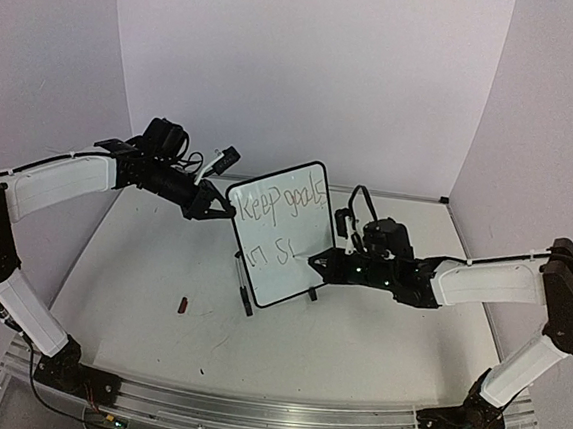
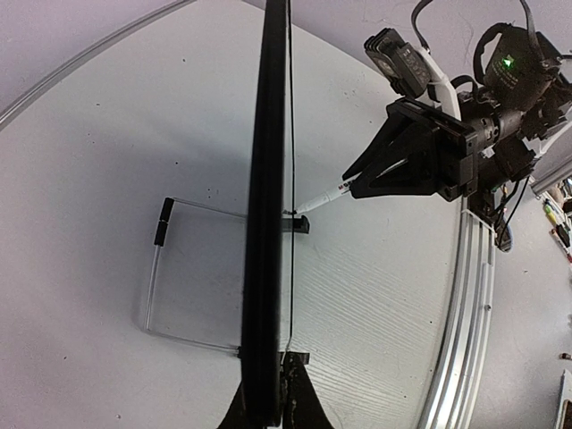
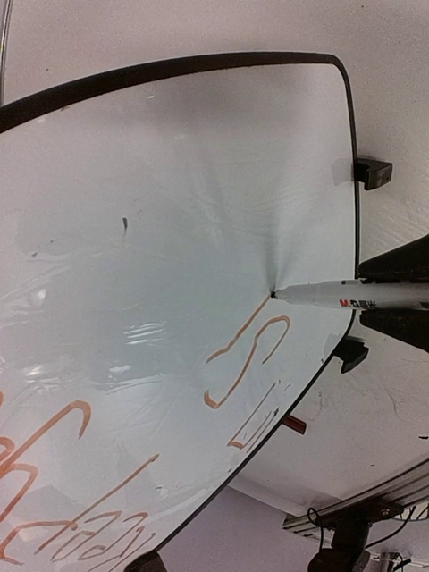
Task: Write a sentence on the whiteboard
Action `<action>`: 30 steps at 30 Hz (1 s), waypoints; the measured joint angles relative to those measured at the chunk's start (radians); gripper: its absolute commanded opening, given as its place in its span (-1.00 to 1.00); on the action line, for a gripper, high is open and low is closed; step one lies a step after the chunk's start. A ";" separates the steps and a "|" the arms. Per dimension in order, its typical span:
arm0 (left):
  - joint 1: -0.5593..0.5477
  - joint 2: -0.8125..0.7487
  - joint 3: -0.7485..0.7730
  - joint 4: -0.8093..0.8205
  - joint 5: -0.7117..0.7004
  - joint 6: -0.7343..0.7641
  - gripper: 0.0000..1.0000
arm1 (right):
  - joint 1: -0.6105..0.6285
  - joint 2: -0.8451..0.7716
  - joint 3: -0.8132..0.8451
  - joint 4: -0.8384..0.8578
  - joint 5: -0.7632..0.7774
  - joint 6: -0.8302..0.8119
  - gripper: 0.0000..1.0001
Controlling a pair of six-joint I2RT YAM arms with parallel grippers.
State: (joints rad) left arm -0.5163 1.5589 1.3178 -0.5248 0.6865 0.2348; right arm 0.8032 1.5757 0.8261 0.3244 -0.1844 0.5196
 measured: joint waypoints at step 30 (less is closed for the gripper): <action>0.000 0.000 0.000 0.000 0.000 0.000 -1.00 | 0.006 -0.004 0.082 0.035 -0.012 -0.040 -1.00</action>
State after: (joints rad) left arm -0.5163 1.5590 1.3178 -0.5251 0.6864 0.2344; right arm 0.8095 1.5719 0.9077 0.3592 -0.1961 0.4797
